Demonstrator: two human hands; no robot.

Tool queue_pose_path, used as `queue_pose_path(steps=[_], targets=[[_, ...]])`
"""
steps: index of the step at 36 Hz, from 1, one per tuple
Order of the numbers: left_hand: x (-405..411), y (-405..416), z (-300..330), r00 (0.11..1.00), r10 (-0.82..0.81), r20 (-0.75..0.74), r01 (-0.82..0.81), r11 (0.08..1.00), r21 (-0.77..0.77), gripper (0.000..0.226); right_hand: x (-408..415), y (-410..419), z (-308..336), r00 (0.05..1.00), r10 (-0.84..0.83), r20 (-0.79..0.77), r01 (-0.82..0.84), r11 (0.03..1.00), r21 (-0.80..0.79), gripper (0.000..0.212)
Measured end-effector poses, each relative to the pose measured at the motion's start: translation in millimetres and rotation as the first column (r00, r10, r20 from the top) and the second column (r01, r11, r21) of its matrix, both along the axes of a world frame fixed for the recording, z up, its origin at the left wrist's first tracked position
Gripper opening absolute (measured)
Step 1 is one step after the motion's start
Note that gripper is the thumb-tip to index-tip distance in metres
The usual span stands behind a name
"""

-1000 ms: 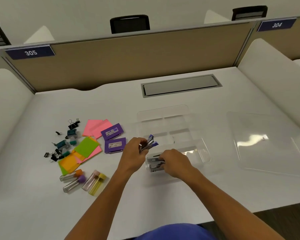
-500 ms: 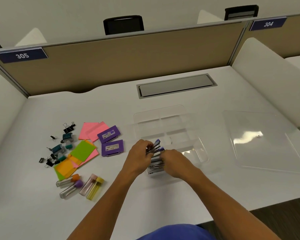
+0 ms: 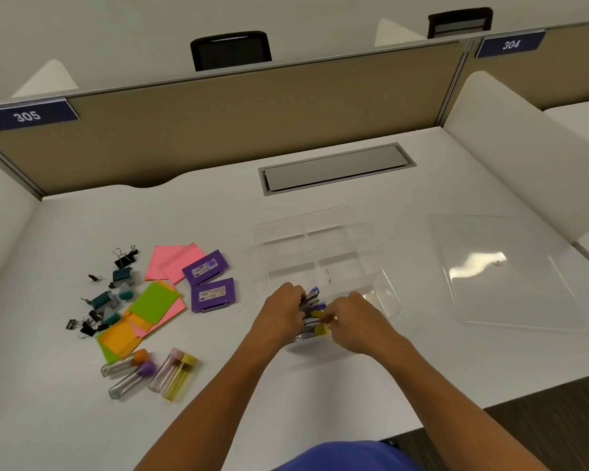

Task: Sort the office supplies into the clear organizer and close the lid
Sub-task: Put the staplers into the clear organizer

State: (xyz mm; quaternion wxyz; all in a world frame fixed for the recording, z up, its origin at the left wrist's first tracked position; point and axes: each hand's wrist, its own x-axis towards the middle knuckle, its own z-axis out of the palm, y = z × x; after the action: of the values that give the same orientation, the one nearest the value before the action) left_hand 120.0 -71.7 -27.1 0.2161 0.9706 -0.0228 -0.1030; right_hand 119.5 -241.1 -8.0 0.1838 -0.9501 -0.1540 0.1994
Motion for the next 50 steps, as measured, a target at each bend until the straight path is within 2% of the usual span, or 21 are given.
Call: queue_pose_path(steps=[7,9,21,24,30,34,40,46,50], targets=[[0,-4,4,0.996,-0.083,0.022,0.075,0.966,0.246,0.02,-12,13,-9,0.998,-0.018,0.054,0.02,0.999,-0.034,0.022],[0,-4,2,0.995,-0.095,0.023,0.085,0.958,0.272,0.019,-12,14,-10,0.997,-0.038,0.065,0.041,0.998,-0.04,0.022],[2,0,-6,0.999,-0.047,-0.018,0.049,0.988,0.15,0.025,-6,15,-13,0.988,-0.091,0.124,0.097,0.994,-0.045,0.014],[2,0,-7,0.999,-0.042,-0.024,0.045,0.991,0.127,0.027,-2,17,-14,0.98,-0.082,0.179,0.1,0.99,-0.099,0.017],[1,4,-10,1.0,-0.028,-0.004,0.029,0.995,0.091,0.033,10,26,-17,0.976,-0.018,0.216,0.081,0.954,-0.288,0.036],[1,8,-11,1.0,-0.012,-0.014,0.013,0.997,0.077,0.04,16,27,-14,0.981,0.022,0.194,0.045,0.941,-0.336,0.034],[-3,13,-11,1.0,0.024,-0.009,-0.024,0.999,0.021,0.044,14,24,-13,0.985,0.0,0.173,0.048,0.96,-0.275,0.023],[-20,19,-8,0.99,0.08,0.115,-0.071,0.994,-0.082,0.034,9,24,-2,0.975,-0.085,0.205,0.105,0.99,-0.092,0.017],[-38,25,-7,0.965,0.158,0.208,-0.123,0.977,-0.174,0.028,5,31,2,0.975,-0.057,0.214,0.052,0.998,0.03,0.021]])
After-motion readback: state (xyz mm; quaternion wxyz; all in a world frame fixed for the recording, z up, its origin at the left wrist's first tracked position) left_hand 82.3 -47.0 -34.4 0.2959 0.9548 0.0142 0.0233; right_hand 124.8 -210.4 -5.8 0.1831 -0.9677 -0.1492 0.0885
